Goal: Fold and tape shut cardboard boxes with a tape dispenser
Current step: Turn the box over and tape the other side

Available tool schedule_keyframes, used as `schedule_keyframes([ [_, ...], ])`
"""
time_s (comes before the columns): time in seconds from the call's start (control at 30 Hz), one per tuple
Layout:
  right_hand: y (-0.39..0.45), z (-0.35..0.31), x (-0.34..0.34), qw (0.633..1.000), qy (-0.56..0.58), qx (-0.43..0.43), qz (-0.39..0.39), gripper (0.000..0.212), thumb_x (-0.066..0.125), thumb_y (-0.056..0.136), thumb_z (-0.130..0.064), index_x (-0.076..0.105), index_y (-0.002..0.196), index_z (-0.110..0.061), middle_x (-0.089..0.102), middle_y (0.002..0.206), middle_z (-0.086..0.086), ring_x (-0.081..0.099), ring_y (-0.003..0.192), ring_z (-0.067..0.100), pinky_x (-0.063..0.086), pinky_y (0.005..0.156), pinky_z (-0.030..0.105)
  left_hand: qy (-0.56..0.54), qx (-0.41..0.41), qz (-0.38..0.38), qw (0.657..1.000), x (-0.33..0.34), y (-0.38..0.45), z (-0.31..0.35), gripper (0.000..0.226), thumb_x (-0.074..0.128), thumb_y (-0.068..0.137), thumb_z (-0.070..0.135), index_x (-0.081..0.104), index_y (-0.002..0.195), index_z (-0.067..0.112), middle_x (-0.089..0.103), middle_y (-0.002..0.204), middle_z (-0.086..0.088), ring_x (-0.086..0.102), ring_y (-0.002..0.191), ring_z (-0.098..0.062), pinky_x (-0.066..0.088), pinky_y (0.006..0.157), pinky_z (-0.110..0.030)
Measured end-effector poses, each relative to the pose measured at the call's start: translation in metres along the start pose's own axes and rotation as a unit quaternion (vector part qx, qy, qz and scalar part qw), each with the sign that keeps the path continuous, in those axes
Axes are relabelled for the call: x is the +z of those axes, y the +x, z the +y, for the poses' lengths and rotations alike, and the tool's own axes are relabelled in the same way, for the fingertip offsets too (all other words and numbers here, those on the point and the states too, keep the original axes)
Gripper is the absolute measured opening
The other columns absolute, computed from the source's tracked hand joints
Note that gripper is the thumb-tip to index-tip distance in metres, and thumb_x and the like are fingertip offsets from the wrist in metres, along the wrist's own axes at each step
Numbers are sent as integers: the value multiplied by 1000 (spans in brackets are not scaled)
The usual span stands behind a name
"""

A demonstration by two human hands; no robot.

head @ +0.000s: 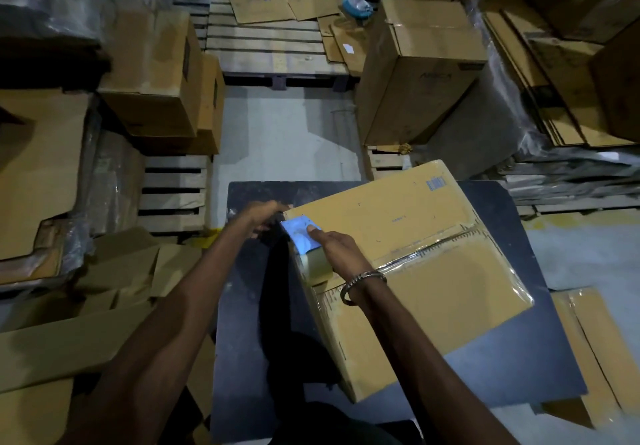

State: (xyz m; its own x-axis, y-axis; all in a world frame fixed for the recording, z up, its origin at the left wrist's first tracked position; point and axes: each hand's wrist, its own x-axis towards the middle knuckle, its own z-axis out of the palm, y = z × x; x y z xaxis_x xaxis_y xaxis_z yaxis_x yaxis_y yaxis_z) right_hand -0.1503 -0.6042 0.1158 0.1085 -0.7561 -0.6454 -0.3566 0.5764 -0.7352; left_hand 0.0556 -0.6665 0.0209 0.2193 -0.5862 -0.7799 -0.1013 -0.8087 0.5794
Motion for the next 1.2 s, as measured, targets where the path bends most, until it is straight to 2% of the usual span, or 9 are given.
schedule_keyframes([
  [0.13, -2, 5, 3, 1000, -23, -7, -1, 51, 62, 96, -58, 68, 91, -7, 56, 83, -3, 50, 77, 15, 38, 71, 31, -12, 151, 77, 986, -5, 8, 5, 42, 83, 83, 56, 77, 82, 14, 74, 79, -3, 66, 74, -20, 50, 71, -32],
  [0.27, -5, 3, 7, 999, -42, -20, 3, 47, 60, 98, -57, 51, 68, -21, 48, 70, -8, 45, 68, 12, 32, 64, 30, 127, 252, 2, 959, -3, -4, 11, 18, 91, 82, 32, 85, 89, 16, 79, 84, 5, 67, 69, 10, 50, 66, -9],
  [0.47, -4, 5, 16, 999, -32, -18, 36, 41, 56, 99, -54, 65, 87, -16, 63, 93, 2, 56, 91, 23, 39, 77, 34, 122, 312, 52, 941, 2, 3, -5, 20, 89, 85, 26, 86, 98, 12, 78, 84, 7, 67, 71, 12, 51, 69, -7],
  [0.6, -9, 12, 21, 995, -48, -30, 86, 46, 53, 101, -50, 44, 66, -22, 47, 72, -2, 44, 80, 25, 34, 75, 34, 146, 320, 63, 934, 2, 4, -6, 16, 88, 85, 37, 86, 93, 24, 77, 80, 16, 70, 75, 6, 56, 76, -20],
  [0.73, -47, 47, -4, 985, -159, -24, 61, 48, 48, 104, -51, 53, 71, -17, 56, 74, 1, 53, 78, 26, 38, 72, 35, 155, 326, 91, 928, 2, 13, -11, 14, 81, 76, 62, 79, 76, 49, 74, 76, 28, 73, 81, 2, 59, 81, -28],
  [0.87, -82, 78, -16, 982, -179, 2, 67, 51, 48, 103, -52, 52, 64, -19, 59, 65, -1, 57, 69, 24, 41, 66, 34, 146, 314, 76, 935, 5, 10, -6, 15, 89, 83, 39, 85, 90, 26, 78, 83, 13, 73, 82, -4, 58, 85, -29],
  [0.93, -73, 71, -16, 979, -191, 27, 64, 51, 48, 101, -53, 57, 67, -16, 64, 72, 4, 61, 74, 28, 42, 66, 34, 174, 307, 95, 931, 9, 6, -3, 15, 88, 85, 36, 85, 91, 22, 78, 84, 6, 72, 82, -7, 58, 86, -31],
  [1.03, -59, 67, -14, 975, -211, 45, 61, 55, 45, 99, -57, 68, 91, -8, 70, 101, 17, 64, 95, 34, 42, 75, 35, 245, 292, 158, 911, 19, -8, 2, 12, 81, 88, 41, 83, 92, 29, 80, 89, 6, 74, 88, -15, 61, 86, -38],
  [1.2, -62, 67, -14, 972, -219, 39, 71, 61, 42, 101, -57, 69, 113, -4, 68, 123, 23, 63, 111, 39, 46, 88, 38, 348, 384, 199, 831, 63, -43, 13, 34, 63, 93, 24, 74, 125, 23, 74, 126, -4, 66, 119, -31, 53, 98, -42],
])
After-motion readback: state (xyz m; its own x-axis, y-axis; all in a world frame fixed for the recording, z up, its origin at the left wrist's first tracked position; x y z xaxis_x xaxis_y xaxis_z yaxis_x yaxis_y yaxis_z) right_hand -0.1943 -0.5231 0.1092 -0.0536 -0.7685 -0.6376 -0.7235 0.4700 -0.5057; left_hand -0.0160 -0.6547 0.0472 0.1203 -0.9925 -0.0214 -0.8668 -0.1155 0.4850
